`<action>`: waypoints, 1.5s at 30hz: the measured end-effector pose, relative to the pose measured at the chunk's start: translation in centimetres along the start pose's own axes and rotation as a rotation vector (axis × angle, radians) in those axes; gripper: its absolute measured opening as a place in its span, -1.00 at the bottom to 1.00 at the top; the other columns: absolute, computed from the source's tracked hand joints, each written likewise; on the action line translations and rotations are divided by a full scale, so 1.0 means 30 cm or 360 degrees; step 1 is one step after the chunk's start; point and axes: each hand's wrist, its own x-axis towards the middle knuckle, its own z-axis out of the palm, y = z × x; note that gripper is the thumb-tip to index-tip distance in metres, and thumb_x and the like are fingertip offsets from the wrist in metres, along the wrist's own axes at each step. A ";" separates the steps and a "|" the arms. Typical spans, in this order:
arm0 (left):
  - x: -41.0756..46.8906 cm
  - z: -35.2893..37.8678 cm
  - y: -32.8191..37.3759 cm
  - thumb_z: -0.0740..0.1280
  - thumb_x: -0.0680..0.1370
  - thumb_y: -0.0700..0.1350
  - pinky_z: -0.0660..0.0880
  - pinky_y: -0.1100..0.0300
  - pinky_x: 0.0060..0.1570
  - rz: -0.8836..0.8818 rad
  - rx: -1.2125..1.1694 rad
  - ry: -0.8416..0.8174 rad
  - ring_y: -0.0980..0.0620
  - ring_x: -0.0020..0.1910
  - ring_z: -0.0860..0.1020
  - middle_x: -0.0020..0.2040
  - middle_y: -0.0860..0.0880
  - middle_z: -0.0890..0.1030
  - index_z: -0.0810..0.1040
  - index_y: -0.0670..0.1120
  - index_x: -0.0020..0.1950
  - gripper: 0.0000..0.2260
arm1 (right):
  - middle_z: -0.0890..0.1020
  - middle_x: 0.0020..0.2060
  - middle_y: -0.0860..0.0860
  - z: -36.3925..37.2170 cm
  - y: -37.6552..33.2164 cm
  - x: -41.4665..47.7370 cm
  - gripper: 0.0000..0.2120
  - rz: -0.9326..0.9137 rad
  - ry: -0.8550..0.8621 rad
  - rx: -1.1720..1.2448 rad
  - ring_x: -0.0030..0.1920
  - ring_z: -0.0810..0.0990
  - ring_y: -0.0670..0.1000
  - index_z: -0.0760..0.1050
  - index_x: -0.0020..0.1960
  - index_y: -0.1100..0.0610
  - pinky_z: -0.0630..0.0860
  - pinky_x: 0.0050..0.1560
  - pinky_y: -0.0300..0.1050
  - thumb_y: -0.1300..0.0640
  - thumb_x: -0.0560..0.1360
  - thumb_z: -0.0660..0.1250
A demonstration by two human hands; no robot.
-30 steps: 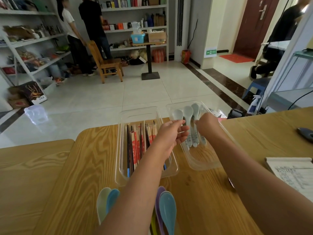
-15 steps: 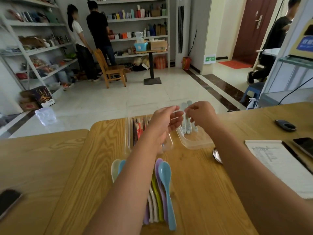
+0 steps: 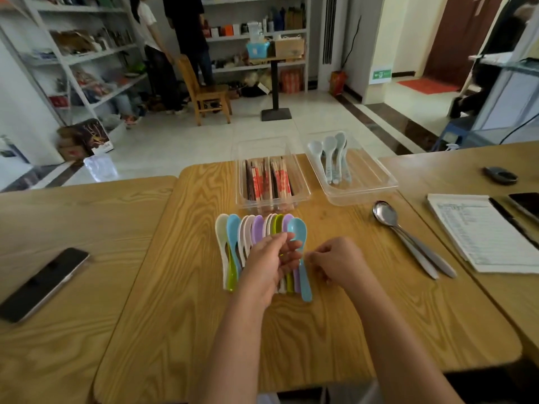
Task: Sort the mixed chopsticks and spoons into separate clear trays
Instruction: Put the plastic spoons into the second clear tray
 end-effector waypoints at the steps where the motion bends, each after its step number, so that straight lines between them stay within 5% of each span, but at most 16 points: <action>1: -0.002 -0.001 0.007 0.20 0.67 -0.09 0.60 0.14 -0.09 0.0004 -0.0004 -0.0002 -0.01 -0.13 0.63 -0.05 -0.14 0.70 0.58 -0.19 0.17 -0.76 | 0.63 -0.38 0.09 0.002 -0.005 -0.003 -0.77 -0.0007 0.0001 -0.0055 -0.41 0.54 0.02 0.64 -0.18 0.24 0.52 -0.34 -0.11 0.07 0.50 0.41; 6: -0.007 0.000 0.040 0.21 0.67 -0.10 0.57 0.22 -0.25 0.0057 -0.0081 -0.0001 0.05 -0.22 0.62 -0.09 -0.13 0.69 0.59 -0.18 0.10 -0.79 | 0.64 -0.34 0.12 0.024 -0.033 -0.006 -0.69 -0.0015 -0.0020 -0.0271 -0.38 0.52 0.01 0.60 -0.19 0.27 0.43 -0.36 -0.16 -0.01 0.46 0.43; 11: -0.017 -0.014 0.040 0.20 0.67 -0.11 0.58 0.21 -0.20 0.0069 -0.0092 -0.0003 0.04 -0.22 0.61 -0.07 -0.14 0.69 0.59 -0.16 0.07 -0.80 | 0.52 -0.40 0.03 0.039 -0.044 -0.005 -0.80 -0.0004 0.0012 -0.0425 -0.39 0.49 0.01 0.51 -0.23 0.19 0.31 -0.49 -0.21 0.08 0.46 0.41; 22: -0.040 -0.019 0.051 0.20 0.67 -0.12 0.59 0.21 -0.18 0.0078 -0.0122 -0.0037 0.04 -0.22 0.61 -0.10 -0.12 0.70 0.59 -0.16 0.10 -0.80 | 0.60 -0.32 0.11 0.024 -0.030 0.020 -0.80 0.0126 -0.0027 -0.0185 -0.40 0.53 0.03 0.60 -0.11 0.27 0.43 -0.44 -0.20 0.12 0.44 0.46; 32: -0.013 0.022 0.052 0.21 0.67 -0.11 0.58 0.18 -0.14 0.0086 -0.0099 -0.0135 0.03 -0.19 0.62 -0.09 -0.12 0.70 0.60 -0.16 0.11 -0.79 | 0.57 -0.46 0.10 -0.073 -0.022 -0.016 -0.84 0.0082 -0.0130 0.0151 -0.48 0.48 -0.03 0.66 -0.13 0.29 0.47 -0.33 -0.11 0.17 0.46 0.48; 39: 0.127 0.127 0.190 0.22 0.66 -0.14 0.58 0.18 -0.15 0.0155 -0.0058 -0.0278 0.00 -0.17 0.61 -0.06 -0.14 0.67 0.57 -0.20 0.14 -0.81 | 0.56 -0.42 0.11 -0.341 -0.150 0.126 -0.81 -0.0083 0.0149 0.0359 -0.43 0.46 0.02 0.64 -0.15 0.26 0.47 -0.33 -0.12 0.11 0.47 0.49; 45: 0.319 0.251 0.314 0.21 0.67 -0.15 0.58 0.23 -0.23 0.0129 0.0064 -0.0343 0.03 -0.21 0.60 -0.09 -0.12 0.66 0.56 -0.19 0.13 -0.82 | 0.58 -0.47 0.08 -0.473 -0.247 0.509 -0.76 -0.0014 0.0538 -0.0294 -0.51 0.50 -0.04 0.59 -0.16 0.29 0.38 -0.45 -0.20 0.09 0.47 0.45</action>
